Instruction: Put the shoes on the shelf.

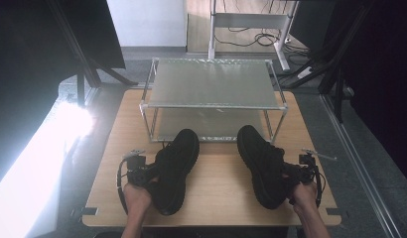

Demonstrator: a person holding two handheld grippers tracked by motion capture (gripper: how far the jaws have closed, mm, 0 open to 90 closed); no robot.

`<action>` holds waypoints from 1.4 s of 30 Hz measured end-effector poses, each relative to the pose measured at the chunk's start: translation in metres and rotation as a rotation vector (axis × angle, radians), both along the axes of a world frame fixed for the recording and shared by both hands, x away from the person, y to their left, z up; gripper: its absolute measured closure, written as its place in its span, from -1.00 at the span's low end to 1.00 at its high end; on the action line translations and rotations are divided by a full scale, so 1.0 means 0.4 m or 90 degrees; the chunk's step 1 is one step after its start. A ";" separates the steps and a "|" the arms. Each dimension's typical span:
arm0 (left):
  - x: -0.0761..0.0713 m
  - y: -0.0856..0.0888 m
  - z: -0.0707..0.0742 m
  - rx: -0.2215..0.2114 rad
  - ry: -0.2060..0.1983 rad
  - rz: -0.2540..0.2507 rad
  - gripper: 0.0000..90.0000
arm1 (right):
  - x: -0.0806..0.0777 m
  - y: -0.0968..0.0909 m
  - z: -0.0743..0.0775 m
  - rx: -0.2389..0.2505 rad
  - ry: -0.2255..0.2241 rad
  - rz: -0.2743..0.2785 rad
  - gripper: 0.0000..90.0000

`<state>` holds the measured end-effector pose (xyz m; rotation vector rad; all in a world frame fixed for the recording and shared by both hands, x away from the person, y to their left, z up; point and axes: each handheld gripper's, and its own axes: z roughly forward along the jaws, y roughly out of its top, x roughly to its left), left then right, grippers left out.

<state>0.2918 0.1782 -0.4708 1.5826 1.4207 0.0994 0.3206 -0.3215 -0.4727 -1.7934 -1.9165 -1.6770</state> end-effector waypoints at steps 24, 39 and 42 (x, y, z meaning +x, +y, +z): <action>-0.036 -0.050 0.069 -0.090 -0.070 -0.007 0.82 | -0.019 0.092 0.068 0.110 -0.025 0.021 0.58; -0.032 -0.069 0.138 -0.120 -0.111 0.006 0.82 | -0.030 0.119 0.136 0.145 -0.041 0.017 0.58; -0.028 -0.075 0.158 -0.127 -0.120 0.009 0.81 | -0.028 0.123 0.156 0.156 -0.042 0.014 0.58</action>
